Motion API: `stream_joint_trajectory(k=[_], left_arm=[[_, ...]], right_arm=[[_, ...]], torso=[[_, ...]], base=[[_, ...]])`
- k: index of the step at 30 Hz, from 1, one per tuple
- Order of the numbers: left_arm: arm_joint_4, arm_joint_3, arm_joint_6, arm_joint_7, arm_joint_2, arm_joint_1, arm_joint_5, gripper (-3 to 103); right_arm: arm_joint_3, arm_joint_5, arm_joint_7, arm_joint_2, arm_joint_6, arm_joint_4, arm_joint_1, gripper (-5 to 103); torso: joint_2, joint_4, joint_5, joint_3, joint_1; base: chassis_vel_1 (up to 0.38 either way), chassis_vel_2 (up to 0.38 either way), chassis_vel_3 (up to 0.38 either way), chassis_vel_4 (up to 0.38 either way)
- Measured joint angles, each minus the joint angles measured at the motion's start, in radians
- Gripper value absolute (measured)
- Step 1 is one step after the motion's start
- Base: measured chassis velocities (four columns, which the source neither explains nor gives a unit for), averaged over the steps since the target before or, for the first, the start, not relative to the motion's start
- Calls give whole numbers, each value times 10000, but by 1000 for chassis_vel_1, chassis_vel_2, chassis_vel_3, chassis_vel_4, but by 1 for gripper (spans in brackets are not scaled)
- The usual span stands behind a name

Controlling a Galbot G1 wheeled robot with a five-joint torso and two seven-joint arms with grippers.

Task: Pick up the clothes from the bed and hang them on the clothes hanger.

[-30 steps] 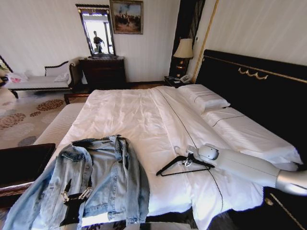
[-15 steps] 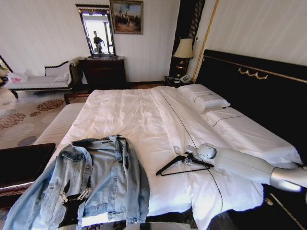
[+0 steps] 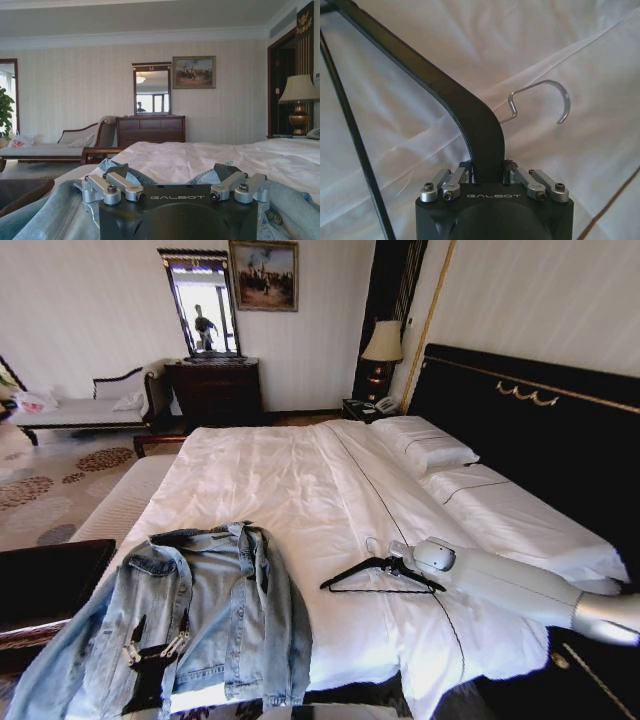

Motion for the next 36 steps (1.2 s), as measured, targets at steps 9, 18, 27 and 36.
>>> stream_joint_trajectory(k=[9, 18, 27, 36], left_arm=[[-139, -57, 168, -34, 7, 0, -13, 98], [-335, -144, 401, -77, 32, 21, -107, 98], [-627, -575, 624, -129, 36, 287, -258, 98], [-846, -773, 973, -125, -211, 260, -254, 98]], right_arm=[[2700, -1210, 674, -407, 365, 935, -1463, 27], [4708, -1332, 2279, -1016, 958, 2693, -2932, 27], [6391, -1115, 3410, -358, 2370, 3268, -4970, 27], [8636, -3484, 3558, 647, 3476, 3563, -7917, 27]], torso=[[0, 3, -6, -1, 0], [0, -2, -7, -1, 0], [1, 6, -6, -1, 1], [1, 0, -5, -1, -1]], base=[[0, 0, 0, 0], [0, 0, 0, 0], [0, 0, 0, 0], [0, 0, 0, 0]])
